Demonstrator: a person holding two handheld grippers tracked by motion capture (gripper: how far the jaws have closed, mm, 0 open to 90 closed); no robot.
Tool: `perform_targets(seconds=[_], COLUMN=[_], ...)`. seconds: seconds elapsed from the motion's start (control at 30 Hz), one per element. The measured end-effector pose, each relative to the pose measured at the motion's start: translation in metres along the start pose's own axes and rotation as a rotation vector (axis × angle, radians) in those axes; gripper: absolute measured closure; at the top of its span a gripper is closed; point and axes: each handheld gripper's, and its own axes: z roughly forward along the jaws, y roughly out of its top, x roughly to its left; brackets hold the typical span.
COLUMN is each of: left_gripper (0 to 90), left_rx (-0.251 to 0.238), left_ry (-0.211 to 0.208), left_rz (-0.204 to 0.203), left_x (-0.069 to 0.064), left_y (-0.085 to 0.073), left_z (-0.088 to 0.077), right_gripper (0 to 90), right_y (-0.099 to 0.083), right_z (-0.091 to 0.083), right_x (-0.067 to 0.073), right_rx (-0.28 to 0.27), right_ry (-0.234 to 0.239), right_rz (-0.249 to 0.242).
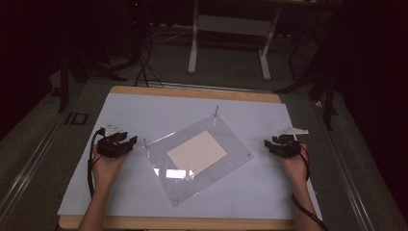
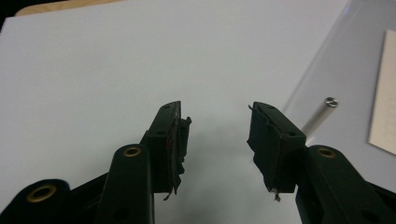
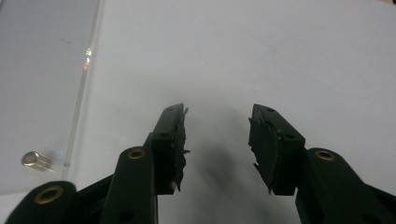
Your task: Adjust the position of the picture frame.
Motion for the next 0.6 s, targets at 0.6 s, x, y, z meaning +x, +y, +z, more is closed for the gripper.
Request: perform_targets(seconds=[0.6], left_gripper=[49.1], left_rx=[-0.012], left_ry=[-0.081], left_rz=[-0.074], left_x=[-0.002], left_y=[-0.008], left_z=[-0.002], right_gripper=[52.3], right_y=[0.022], right_z=[0.006], right_x=[0.022], right_rx=[-0.010], right_ry=[0.082], right_rz=[0.002])
